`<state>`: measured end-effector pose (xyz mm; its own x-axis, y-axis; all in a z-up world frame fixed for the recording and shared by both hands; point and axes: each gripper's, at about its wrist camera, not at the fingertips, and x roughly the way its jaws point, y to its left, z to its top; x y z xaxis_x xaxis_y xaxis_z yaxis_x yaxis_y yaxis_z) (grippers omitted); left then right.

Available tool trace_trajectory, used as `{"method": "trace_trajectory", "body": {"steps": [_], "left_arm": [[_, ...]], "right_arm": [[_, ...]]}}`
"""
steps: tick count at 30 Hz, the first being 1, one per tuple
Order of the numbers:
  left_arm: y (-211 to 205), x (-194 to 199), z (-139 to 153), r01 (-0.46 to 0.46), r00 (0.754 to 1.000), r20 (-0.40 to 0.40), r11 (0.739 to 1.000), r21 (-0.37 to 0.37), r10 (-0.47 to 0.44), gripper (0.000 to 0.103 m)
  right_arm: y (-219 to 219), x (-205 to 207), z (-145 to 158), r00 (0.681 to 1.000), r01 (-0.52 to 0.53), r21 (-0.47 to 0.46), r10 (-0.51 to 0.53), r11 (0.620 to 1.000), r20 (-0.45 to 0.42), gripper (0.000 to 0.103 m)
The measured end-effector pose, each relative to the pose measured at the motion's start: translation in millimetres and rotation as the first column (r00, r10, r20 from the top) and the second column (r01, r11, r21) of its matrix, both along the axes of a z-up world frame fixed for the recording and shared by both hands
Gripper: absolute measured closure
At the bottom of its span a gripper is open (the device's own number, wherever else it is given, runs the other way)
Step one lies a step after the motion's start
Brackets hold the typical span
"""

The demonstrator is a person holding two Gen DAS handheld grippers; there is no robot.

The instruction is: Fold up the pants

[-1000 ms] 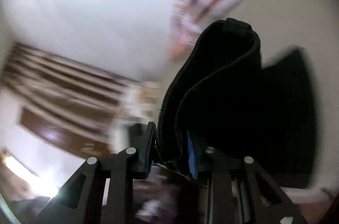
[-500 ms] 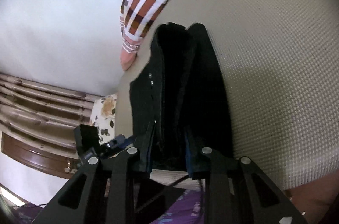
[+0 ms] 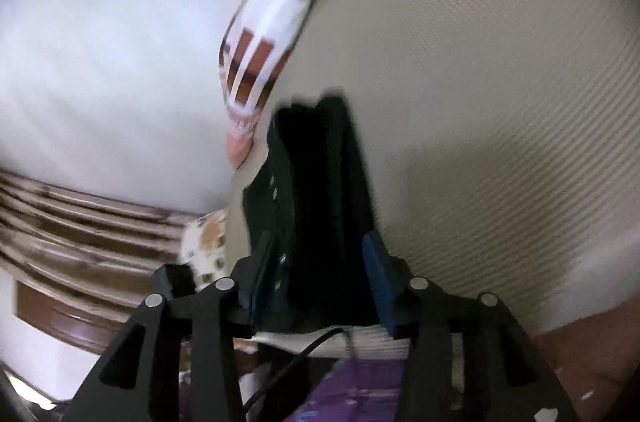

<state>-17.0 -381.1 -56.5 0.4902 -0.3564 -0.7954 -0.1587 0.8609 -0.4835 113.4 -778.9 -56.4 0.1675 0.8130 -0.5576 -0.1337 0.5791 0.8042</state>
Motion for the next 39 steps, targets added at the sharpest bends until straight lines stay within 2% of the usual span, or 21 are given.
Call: {"method": "trace_trajectory", "body": {"steps": [1,2,3,4,5,6,7,8,9,10,11,13,14,16,17,19,20,25,29,33,39], "left_arm": [[1,-1,2,-0.006,1.000,0.012,1.000,0.012,0.005,0.023],[3,-4,6,-0.017,0.999,0.031,0.999,0.037,0.015,0.023],[4,-6,9,-0.023,0.999,0.046,0.998,0.052,0.021,0.023],[6,-8,12,-0.031,0.998,0.061,0.997,0.065,0.027,0.023],[9,-13,17,-0.051,0.995,0.090,0.995,0.092,0.042,0.023],[11,-16,21,-0.066,0.992,0.112,0.991,0.112,0.054,0.023],[13,-20,25,-0.089,0.987,0.146,0.986,0.142,0.068,0.023],[14,-23,26,-0.104,0.983,0.168,0.981,0.165,0.076,0.023],[15,-23,27,-0.115,0.980,0.179,0.977,0.182,0.083,0.023],[17,-23,27,-0.124,0.979,0.181,0.974,0.190,0.089,0.023],[19,-23,25,-0.126,0.980,0.178,0.974,0.188,0.092,0.023],[22,-20,18,-0.119,0.984,0.149,0.979,0.163,0.095,0.023],[24,-19,15,-0.116,0.987,0.128,0.983,0.145,0.098,0.023],[27,-19,10,-0.099,0.990,0.111,0.991,0.092,0.088,0.023],[28,-20,8,-0.086,0.992,0.103,0.994,0.068,0.079,0.023],[27,-18,7,-0.073,0.994,0.089,0.995,0.065,0.067,0.023],[27,-16,7,-0.066,0.995,0.084,0.995,0.075,0.059,0.023],[25,-4,-1,0.003,0.998,0.059,0.998,0.063,-0.007,0.023],[18,17,-17,0.107,0.994,0.014,0.994,-0.006,-0.107,0.023],[14,30,-16,0.135,0.990,0.029,0.990,0.029,-0.136,0.023],[6,45,-14,0.162,0.986,0.024,0.982,0.100,-0.165,0.023]], "right_arm": [[-13,-1,15,0.997,0.043,-0.076,-0.039,0.996,0.063,0.059],[-24,-4,36,0.984,0.102,-0.178,-0.074,0.979,0.161,0.059],[-30,-12,57,0.958,0.152,-0.267,-0.075,0.952,0.278,0.059],[-34,-22,80,0.914,0.204,-0.350,-0.050,0.914,0.403,0.059],[-32,-42,111,0.821,0.299,-0.447,0.011,0.843,0.570,0.059],[-29,-60,130,0.730,0.377,-0.494,0.077,0.783,0.679,0.059],[-24,-73,139,0.651,0.437,-0.516,0.136,0.737,0.747,0.046],[-16,-93,147,0.540,0.485,-0.518,0.225,0.705,0.811,0.015],[-11,-100,148,0.505,0.470,-0.515,0.261,0.717,0.823,0.001],[-3,-105,146,0.513,0.403,-0.516,0.280,0.756,0.812,0.000],[7,-101,142,0.572,0.314,-0.525,0.284,0.791,0.769,0.000],[28,-76,120,0.755,0.084,-0.517,0.284,0.852,0.590,0.000],[36,-66,105,0.819,-0.014,-0.480,0.285,0.877,0.498,0.001],[49,-50,77,0.885,-0.101,-0.391,0.263,0.915,0.385,0.002],[51,-45,66,0.902,-0.136,-0.352,0.263,0.926,0.342,0.002],[61,-36,52,0.923,-0.174,-0.310,0.264,0.935,0.279,0.002],[65,-30,46,0.932,-0.168,-0.319,0.256,0.933,0.257,0.002],[78,-16,36,0.943,-0.173,-0.301,0.247,0.938,0.225,0.002],[80,-8,22,0.955,-0.184,-0.274,0.238,0.944,0.177,0.003],[87,1,-1,0.965,-0.226,-0.206,0.248,0.952,0.085,0.007],[90,1,-8,0.965,-0.230,-0.181,0.248,0.956,0.086,0.007]]}}
